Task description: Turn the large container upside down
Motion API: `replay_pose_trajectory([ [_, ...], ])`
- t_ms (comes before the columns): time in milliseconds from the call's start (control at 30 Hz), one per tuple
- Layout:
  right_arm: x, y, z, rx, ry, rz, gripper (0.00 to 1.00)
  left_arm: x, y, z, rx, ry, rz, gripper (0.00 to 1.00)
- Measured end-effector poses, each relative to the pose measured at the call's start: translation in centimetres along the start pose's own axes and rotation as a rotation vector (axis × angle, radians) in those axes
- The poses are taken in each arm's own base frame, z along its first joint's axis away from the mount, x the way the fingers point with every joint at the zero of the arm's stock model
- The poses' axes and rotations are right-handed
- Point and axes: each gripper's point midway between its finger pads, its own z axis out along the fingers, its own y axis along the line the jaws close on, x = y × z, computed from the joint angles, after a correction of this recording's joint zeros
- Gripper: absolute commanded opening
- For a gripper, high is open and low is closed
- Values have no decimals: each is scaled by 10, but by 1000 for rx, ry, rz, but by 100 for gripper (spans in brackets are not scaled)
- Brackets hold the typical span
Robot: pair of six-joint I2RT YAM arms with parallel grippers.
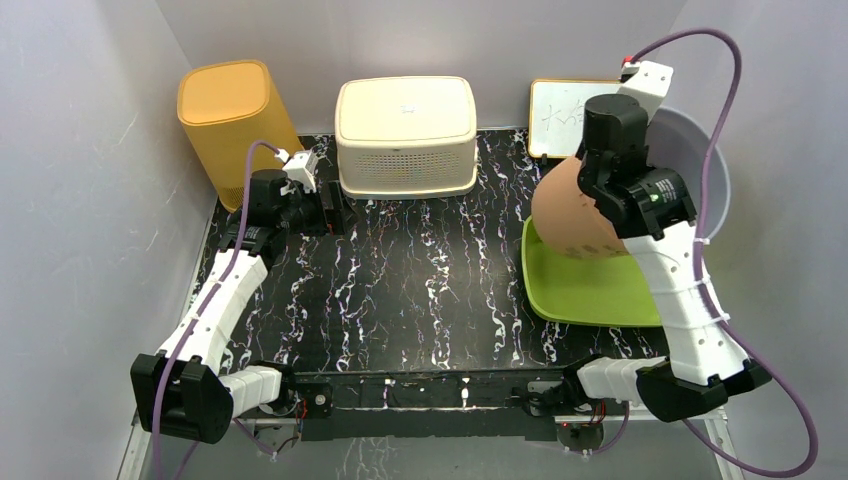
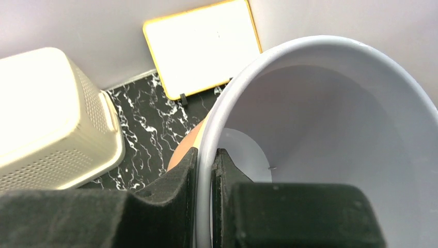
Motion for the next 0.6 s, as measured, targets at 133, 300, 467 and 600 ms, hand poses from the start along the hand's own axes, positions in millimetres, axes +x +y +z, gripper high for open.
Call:
replay_pose_trajectory([
  [133,-21,-5,-9,-10,-33,-12,0,0,0,0,0,0,-1,98],
  [300,6,4,3,-6,88,-151,0,0,0,0,1,-1,-1,98],
  [467,55,13,21,9,259,-305,0,5,2,1,-2,8,-4,98],
  [600,73,13,22,5,312,-351,0,11,4,2,-5,19,-8,98],
])
